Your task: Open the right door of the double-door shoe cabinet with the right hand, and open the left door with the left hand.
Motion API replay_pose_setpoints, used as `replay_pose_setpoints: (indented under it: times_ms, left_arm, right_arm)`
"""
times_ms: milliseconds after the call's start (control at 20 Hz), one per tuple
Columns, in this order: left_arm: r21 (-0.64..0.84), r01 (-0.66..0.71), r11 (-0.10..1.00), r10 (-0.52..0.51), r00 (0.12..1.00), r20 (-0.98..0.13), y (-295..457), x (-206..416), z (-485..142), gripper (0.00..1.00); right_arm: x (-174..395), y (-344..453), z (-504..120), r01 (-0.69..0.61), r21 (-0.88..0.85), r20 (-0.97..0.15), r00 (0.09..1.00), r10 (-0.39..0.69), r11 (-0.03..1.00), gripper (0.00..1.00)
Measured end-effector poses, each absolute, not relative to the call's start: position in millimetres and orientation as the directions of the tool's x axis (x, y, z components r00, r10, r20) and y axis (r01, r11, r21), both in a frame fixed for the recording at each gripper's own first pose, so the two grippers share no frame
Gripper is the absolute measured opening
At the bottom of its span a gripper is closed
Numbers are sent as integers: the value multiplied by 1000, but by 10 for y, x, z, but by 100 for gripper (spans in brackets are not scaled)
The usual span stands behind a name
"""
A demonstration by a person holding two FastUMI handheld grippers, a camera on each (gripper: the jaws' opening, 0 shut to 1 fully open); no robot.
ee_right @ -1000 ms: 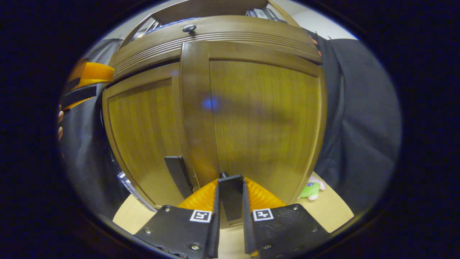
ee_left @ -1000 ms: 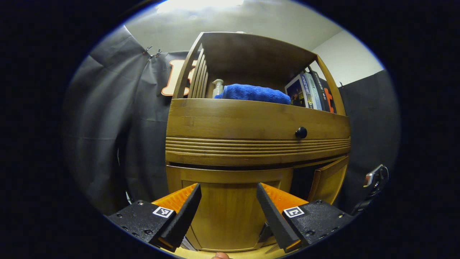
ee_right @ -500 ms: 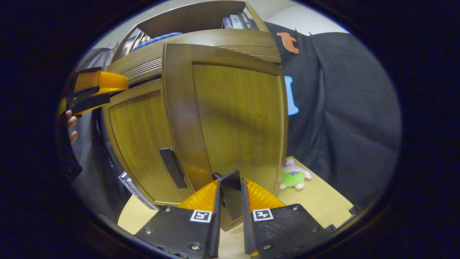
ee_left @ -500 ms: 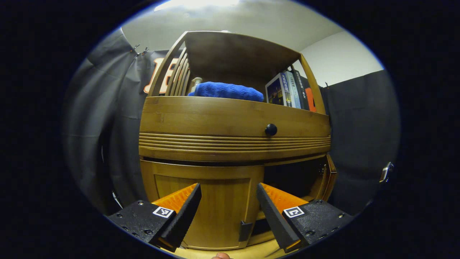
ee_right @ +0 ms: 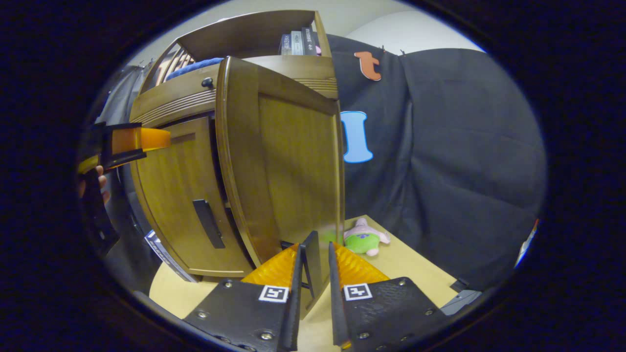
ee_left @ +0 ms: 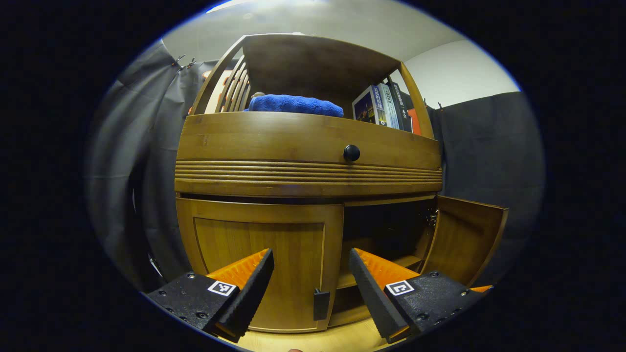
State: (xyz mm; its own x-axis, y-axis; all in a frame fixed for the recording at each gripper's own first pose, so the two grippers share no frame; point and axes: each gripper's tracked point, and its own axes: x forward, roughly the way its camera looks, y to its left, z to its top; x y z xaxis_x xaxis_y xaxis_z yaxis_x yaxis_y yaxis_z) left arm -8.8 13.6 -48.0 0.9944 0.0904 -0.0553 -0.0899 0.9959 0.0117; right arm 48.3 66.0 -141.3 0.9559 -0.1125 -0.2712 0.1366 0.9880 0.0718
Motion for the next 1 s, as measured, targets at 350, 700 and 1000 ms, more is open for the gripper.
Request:
replay_pose_setpoints:
  times_ms: [350, 700, 1000]
  left_arm:
    - [19, -124, 992, 125, 990, -65, 190, -15, -620, 95]
    - [0, -140, 990, 139, 987, -83, 165, 96, -852, 95]
    - [17, -160, 987, 161, 980, -118, 147, 191, -1194, 92]
  right_arm:
    - [313, 96, -1419, 201, 72, -283, 943, -173, 977, 27]
    - [280, -367, -1434, 259, 36, -279, 930, -239, 965, 17]
    - [294, -492, -1435, 249, 53, -276, 934, -225, 967, 17]
